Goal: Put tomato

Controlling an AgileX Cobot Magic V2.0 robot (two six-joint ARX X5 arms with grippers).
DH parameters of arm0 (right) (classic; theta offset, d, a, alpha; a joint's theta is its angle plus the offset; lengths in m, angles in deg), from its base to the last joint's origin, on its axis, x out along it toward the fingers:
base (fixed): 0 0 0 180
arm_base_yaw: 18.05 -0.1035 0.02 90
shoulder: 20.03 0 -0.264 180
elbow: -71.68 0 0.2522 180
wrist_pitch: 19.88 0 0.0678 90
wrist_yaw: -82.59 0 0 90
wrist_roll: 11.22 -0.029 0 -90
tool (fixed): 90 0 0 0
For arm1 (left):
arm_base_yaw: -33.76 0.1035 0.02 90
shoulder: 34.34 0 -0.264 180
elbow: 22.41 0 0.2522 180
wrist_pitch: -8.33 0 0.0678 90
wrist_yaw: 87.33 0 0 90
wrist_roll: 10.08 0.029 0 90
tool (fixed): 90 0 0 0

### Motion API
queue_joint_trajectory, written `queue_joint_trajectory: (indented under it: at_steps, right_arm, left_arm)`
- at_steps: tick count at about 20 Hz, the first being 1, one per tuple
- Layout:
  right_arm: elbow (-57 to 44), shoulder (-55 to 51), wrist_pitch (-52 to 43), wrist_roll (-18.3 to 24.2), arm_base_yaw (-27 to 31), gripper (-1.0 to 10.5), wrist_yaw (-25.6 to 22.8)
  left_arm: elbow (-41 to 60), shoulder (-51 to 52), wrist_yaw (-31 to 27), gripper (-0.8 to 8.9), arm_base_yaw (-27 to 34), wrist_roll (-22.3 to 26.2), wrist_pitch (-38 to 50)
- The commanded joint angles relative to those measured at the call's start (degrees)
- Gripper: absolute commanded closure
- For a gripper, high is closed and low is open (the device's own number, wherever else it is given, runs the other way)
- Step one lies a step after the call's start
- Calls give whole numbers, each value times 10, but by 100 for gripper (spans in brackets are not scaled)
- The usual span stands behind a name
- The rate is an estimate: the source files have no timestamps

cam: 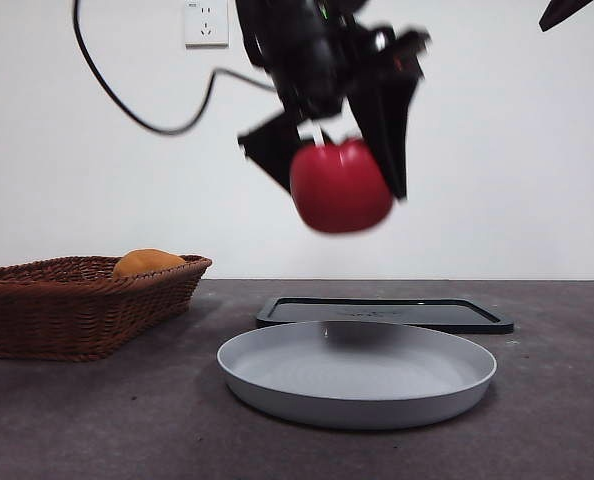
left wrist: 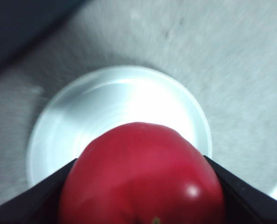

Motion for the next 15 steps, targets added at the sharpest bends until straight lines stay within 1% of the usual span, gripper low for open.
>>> queue_joint_trajectory:
  at_steps: [1,7,13,14,15]
  right_arm:
    - [7,2,-6,6,-1,189,0]
    - [7,2,-6,6,-1,189,0]
    - [7,2,-5,6,-1,189,0]
    - [7,2,-5,6,-1,189,0]
    - [7,2,-5,6,-1,189,0]
  left_arm:
    - [-9,-46,-1,534,-15,6,-3]
    - [-9,-123,-1,534,-24,11,-15]
    - [-9,-134,-3,530,-25,9,-16]
    - [-9,-134,-3,488,-25,9,-17]
    - [-9,-134,-3,382,-25,7,-19]
